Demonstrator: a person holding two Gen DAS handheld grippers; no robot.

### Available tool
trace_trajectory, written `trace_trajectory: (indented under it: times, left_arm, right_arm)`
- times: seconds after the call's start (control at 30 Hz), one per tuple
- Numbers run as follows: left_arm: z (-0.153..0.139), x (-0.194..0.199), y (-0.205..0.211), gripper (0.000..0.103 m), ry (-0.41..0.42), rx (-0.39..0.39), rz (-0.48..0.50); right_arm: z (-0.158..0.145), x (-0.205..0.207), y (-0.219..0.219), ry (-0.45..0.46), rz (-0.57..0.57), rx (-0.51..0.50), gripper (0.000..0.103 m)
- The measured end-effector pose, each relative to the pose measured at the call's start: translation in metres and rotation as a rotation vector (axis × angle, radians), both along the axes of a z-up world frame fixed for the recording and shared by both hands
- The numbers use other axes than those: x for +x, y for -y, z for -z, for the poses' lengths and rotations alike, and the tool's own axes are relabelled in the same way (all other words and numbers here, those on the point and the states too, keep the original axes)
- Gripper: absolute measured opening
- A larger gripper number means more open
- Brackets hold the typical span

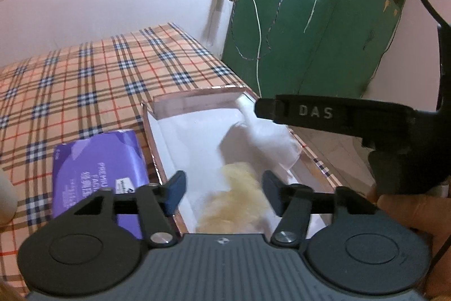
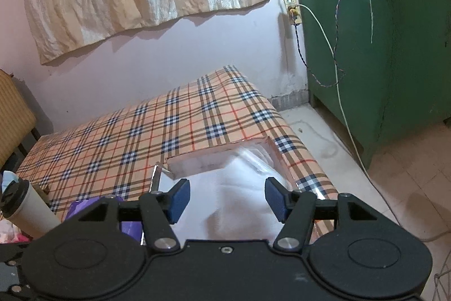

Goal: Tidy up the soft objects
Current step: 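Open the left tool to drop the glove while right tool drops the mask, then move both tools back toward the items on the table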

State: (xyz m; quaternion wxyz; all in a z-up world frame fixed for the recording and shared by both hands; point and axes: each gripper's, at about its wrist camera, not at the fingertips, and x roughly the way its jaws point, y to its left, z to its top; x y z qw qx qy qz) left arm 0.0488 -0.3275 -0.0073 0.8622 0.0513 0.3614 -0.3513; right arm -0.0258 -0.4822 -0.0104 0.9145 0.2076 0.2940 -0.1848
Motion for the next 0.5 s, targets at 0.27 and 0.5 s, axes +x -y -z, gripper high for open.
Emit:
trace_trajectory:
  times: [0.27,0.5]
  left_arm:
    - [-0.023,-0.008,-0.024,0.077,0.043,-0.004,-0.069]
    - [-0.037,-0.011,-0.058,0.083,0.042,0.015,-0.169]
  right_arm:
    - [-0.025,-0.02,-0.022,0.017,-0.001,-0.044,0.078]
    - [-0.036,-0.03,-0.049,0.025,-0.03,-0.02,0.081]
